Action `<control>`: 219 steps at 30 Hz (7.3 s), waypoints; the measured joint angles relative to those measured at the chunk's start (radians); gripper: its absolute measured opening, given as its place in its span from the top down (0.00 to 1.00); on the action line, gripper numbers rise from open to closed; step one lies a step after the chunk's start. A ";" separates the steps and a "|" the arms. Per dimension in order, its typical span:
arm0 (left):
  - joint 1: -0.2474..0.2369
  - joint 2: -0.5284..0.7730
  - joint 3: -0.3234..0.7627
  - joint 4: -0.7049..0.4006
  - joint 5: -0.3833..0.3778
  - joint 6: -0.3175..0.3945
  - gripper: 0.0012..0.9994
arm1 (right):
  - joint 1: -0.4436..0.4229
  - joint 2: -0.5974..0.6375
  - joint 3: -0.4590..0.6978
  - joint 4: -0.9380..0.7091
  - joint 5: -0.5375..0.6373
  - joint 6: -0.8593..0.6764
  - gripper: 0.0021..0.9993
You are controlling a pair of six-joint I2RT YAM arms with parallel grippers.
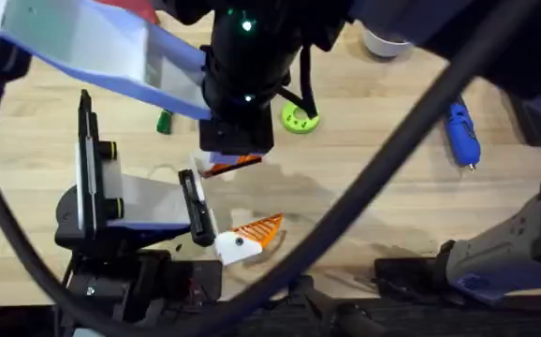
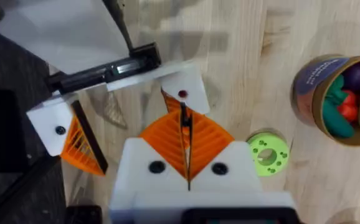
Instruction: Pick up the gripper from the table and insert it into the empty holder that is missing its gripper. Then pick up a screw, insert it into the mounting hole, and use the screwdriver to tighten it. Finally, clean up the table by picking up the vegetable and placing it into the bucket.
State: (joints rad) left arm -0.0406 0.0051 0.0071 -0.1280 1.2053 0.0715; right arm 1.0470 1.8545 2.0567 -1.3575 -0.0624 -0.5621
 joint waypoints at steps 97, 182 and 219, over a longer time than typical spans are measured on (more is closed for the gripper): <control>0.000 0.000 0.000 -0.002 0.000 -0.014 0.01 | 0.007 0.021 -0.091 0.097 0.009 0.020 1.00; 0.000 0.000 0.000 -0.002 0.003 0.000 0.01 | -0.845 -0.840 -0.933 0.274 0.074 0.634 0.01; 0.000 0.000 0.001 0.020 -0.117 -0.020 0.99 | -0.850 -0.840 -0.933 0.284 0.119 0.682 0.01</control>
State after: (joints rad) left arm -0.0406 0.0055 0.0078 -0.1081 1.0878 0.0520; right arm 0.1973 1.0149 1.1233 -1.0737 0.0563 0.1199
